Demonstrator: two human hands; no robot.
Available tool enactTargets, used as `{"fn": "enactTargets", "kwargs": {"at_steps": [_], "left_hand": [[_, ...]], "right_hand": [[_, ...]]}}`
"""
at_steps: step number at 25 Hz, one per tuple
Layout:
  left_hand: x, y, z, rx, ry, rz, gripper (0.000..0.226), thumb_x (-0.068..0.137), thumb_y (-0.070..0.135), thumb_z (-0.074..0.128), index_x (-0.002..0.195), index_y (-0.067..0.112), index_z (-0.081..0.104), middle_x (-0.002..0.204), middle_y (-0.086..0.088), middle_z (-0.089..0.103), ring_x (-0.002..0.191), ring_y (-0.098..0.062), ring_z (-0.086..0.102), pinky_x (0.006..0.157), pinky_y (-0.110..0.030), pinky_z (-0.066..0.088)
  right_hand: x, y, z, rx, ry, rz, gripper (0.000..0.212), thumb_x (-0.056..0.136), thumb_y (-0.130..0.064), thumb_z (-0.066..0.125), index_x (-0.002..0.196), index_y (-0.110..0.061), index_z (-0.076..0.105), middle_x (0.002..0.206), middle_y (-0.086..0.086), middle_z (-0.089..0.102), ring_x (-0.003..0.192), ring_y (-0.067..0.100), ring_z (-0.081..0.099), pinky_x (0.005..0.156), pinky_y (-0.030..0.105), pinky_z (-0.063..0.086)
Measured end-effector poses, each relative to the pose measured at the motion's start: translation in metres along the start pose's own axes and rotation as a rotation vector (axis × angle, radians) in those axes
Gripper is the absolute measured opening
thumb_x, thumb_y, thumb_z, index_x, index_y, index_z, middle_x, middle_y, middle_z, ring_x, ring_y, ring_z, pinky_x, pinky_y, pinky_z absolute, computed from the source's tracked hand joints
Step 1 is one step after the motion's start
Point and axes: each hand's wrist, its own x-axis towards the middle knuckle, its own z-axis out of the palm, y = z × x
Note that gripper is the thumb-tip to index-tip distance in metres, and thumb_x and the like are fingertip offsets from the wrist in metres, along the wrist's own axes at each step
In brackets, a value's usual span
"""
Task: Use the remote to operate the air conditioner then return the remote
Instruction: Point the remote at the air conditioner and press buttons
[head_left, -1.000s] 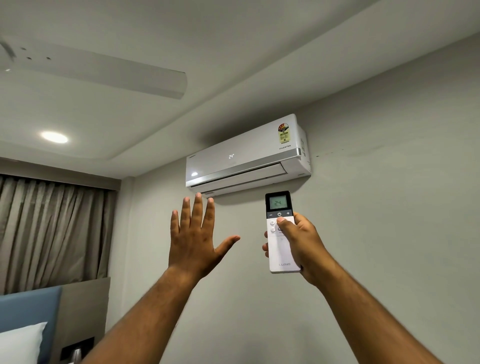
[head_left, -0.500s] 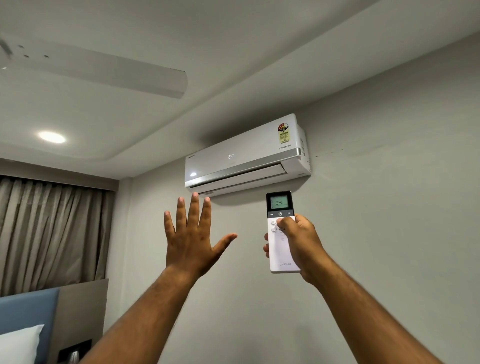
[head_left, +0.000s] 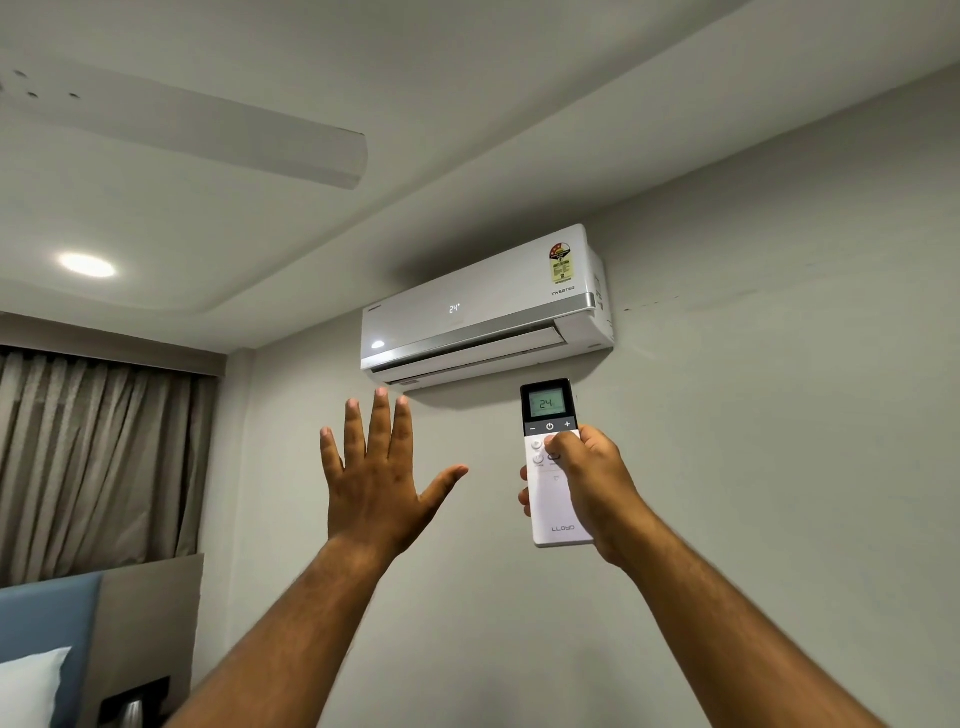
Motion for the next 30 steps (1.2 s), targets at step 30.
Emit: {"fn": "enactTargets", "kwargs": {"at_steps": [30], "left_hand": [[0.004,0.000,-0.008,-0.002,0.028,-0.007,0.099,0.070,0.087,0.003,0.146,0.025,-0.008,0.159,-0.008,-0.008,0.147,-0.033,-0.009,0.115,-0.062,-0.002]], "right_hand": [[-0.003,-0.005,0.005,0.034,-0.014,-0.030,0.014,0.094,-0.020,0.045,0.101,-0.011,0.054,0.083,0.019,0.072,0.055,0.028,0.070,0.050,0.034,0.057]]}}
